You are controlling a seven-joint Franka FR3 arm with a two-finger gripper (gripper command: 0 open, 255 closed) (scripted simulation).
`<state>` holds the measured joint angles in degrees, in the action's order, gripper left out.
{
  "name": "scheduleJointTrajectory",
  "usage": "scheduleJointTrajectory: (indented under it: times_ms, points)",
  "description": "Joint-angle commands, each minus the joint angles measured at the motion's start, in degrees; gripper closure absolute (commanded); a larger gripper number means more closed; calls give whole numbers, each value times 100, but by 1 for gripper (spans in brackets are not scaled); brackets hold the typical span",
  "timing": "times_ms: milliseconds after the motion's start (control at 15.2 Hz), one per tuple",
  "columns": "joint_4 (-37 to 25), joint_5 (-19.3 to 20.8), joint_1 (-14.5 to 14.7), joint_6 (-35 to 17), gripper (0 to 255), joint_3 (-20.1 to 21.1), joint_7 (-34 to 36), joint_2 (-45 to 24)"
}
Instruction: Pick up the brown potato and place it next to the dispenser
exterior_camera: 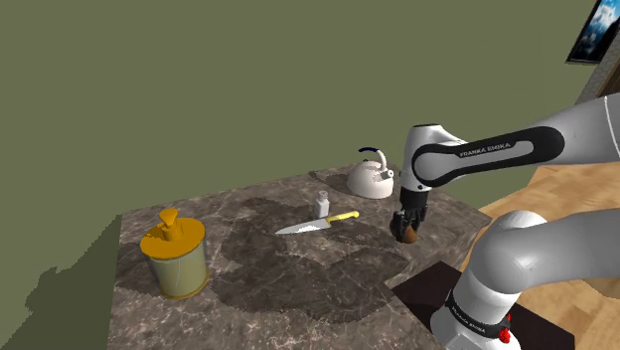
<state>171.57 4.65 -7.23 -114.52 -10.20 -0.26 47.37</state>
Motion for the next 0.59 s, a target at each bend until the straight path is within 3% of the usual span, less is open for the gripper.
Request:
scheduleJointTrajectory:
  times_ms: [0,528]
  points:
    - [-96,-21,5,234,255,28,15,137]
    - [-571,-93,31,1040,255,112,53,471]
